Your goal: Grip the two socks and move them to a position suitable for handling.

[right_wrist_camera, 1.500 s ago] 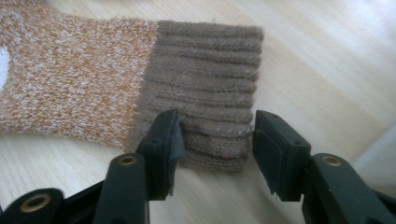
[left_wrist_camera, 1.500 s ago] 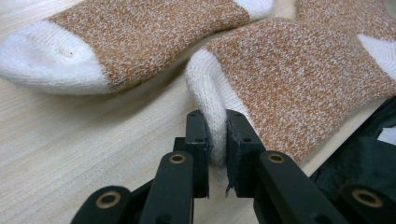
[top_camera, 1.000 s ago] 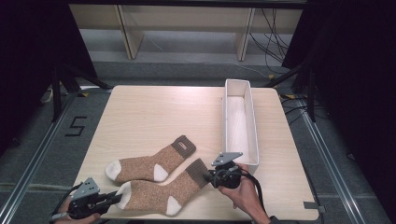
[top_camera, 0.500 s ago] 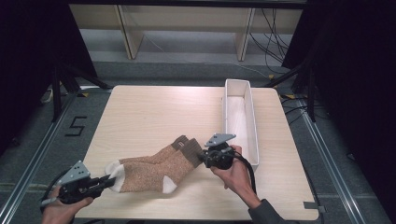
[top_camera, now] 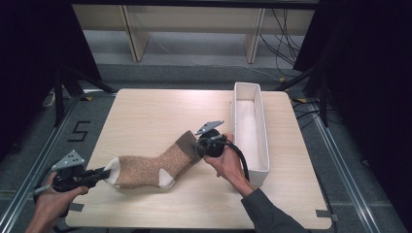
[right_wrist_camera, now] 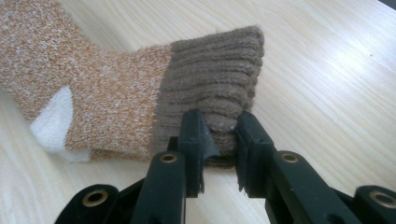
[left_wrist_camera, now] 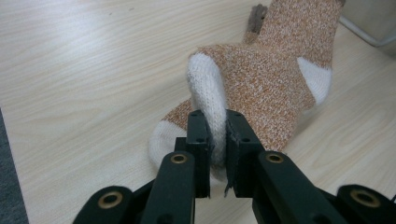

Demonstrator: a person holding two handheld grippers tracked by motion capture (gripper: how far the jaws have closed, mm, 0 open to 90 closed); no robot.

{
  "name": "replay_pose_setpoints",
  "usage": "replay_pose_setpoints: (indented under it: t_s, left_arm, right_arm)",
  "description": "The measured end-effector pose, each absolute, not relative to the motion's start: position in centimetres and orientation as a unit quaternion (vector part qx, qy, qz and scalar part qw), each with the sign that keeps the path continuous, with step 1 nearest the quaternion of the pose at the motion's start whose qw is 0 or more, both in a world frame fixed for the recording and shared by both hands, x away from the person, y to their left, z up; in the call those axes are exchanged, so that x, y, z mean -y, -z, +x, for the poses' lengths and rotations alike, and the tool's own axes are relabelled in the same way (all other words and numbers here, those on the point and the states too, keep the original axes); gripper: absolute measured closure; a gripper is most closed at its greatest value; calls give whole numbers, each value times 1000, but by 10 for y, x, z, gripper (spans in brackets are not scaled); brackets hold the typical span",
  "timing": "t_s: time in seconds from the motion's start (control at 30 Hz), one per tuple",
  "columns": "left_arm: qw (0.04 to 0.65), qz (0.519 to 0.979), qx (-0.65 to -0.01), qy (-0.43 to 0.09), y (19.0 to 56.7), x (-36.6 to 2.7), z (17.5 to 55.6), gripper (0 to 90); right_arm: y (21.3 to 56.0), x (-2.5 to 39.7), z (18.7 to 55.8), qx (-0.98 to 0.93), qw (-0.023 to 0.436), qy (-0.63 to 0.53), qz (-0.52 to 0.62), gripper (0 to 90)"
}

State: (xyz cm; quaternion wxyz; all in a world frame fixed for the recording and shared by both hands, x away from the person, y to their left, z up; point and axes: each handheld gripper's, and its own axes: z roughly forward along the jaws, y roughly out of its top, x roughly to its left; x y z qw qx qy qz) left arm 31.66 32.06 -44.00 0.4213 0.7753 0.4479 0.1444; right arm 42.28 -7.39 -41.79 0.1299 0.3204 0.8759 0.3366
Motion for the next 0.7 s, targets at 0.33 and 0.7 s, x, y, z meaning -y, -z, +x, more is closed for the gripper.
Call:
replay_pose_setpoints:
  t_s: [0.33,0.7]
  left_arm:
    - [388,795,-452,-115,460,-324,325,807]
    - [359,801,-469,-100,487,-325,329,805]
  right_arm:
    - [438,69,433,-894,138,-287,315,736]
    - [468,54,447,-905,144,-229,328,713]
